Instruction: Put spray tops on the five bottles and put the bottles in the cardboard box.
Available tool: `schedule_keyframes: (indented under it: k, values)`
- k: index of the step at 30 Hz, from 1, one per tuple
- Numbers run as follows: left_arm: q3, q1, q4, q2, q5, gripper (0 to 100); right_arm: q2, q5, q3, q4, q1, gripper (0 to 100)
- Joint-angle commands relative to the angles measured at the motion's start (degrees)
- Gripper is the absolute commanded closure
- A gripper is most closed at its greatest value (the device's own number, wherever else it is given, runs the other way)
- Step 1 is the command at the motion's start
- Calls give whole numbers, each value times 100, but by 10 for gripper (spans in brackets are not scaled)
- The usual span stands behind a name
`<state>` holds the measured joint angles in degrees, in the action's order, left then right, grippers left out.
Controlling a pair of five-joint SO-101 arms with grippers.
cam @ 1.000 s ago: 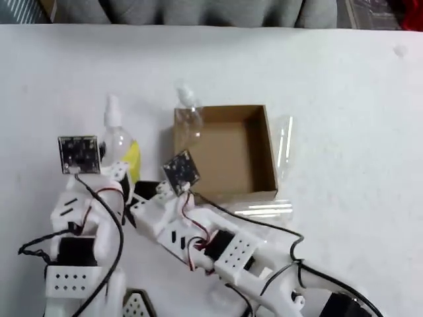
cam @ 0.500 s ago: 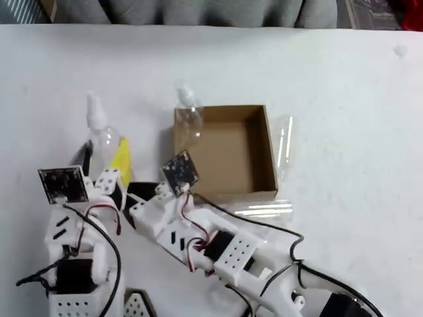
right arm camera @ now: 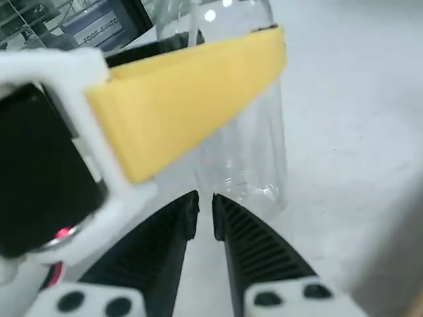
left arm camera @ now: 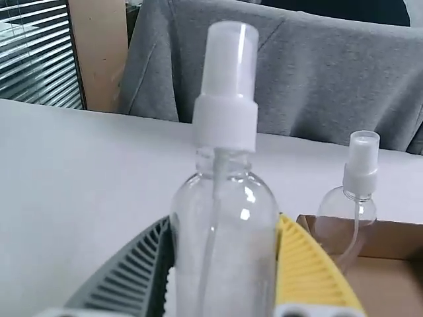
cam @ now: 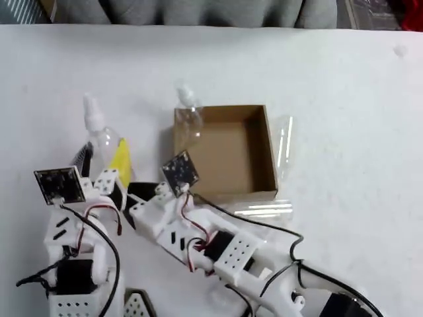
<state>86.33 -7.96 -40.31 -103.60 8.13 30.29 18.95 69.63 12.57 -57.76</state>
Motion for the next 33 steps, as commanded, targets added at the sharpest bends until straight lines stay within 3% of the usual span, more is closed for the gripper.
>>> schedule_keyframes:
  k: [1, 10, 23, 28, 33]
  values:
    - [-176, 119, -211, -119, 79, 977, -31, 9, -422, 136, 330, 978]
    - [-352, 189, -484, -119, 79, 977, -936, -18, -774, 382, 488, 978]
    - [-316, 180, -545, -119, -79, 977, -1112, -26, -747, 857, 769, 981]
    - [97, 66, 114, -119, -246, 977, -1007, -26, -791, 163, 769, 981]
    - [141, -4, 202, -119, -237, 977, -180, -26, -888, -1156, 936, 981]
